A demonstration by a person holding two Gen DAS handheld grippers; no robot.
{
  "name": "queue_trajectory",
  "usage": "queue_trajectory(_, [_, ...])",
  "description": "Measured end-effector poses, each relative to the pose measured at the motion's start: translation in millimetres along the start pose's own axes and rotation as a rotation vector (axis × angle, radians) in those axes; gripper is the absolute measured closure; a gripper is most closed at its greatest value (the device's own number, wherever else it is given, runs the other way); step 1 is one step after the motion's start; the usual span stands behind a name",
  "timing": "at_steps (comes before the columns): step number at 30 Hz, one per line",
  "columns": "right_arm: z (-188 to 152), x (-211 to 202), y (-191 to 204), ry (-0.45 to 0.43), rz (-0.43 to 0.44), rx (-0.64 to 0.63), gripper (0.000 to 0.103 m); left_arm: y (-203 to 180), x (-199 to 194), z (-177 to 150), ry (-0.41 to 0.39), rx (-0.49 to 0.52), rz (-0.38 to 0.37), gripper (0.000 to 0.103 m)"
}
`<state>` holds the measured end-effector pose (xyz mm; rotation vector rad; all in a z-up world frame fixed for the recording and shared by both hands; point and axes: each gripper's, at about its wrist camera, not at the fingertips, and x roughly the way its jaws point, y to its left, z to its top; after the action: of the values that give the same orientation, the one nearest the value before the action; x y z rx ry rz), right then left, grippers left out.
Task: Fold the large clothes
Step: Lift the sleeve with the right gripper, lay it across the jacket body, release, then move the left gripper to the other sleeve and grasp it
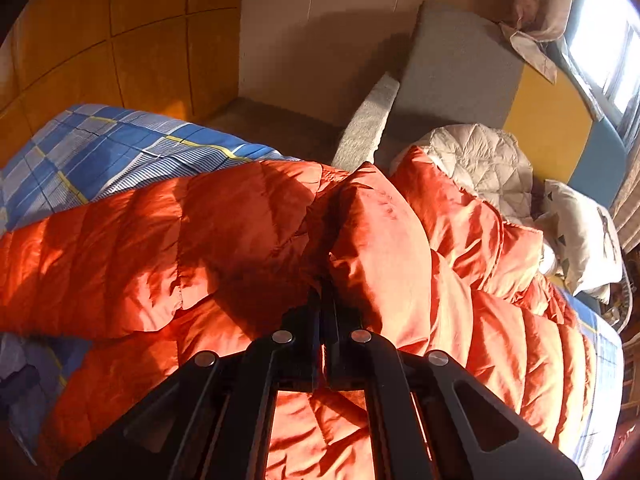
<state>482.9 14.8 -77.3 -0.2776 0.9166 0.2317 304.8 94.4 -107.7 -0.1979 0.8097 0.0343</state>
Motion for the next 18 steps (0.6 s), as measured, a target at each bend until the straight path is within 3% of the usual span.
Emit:
queue_trajectory(4, [-2,5,-8,0.029,0.083,0.058,0.097,-3,2,3,-0.005,0.005,-0.004,0.002])
queue_trajectory(5, [-3,5,-10,0.032,0.110,0.068,0.075,-3,2,4,-0.005,0.005,-0.006,0.002])
queue_trajectory(6, [-3,4,-12,0.037,0.146,0.084,0.046,-3,2,5,-0.005,0.005,-0.008,0.002])
queue_trajectory(7, [-4,1,-13,0.031,0.163,0.095,0.042,-4,2,6,-0.007,0.006,-0.006,0.002])
queue_trajectory(14, [-6,-27,-33,-0.022,0.267,0.166,0.042,-6,1,13,-0.016,0.008,-0.002,0.002])
queue_trajectory(18, [-14,-47,-60,-0.060,0.209,0.201,0.042,-15,2,20,-0.019,0.018,-0.006,0.002])
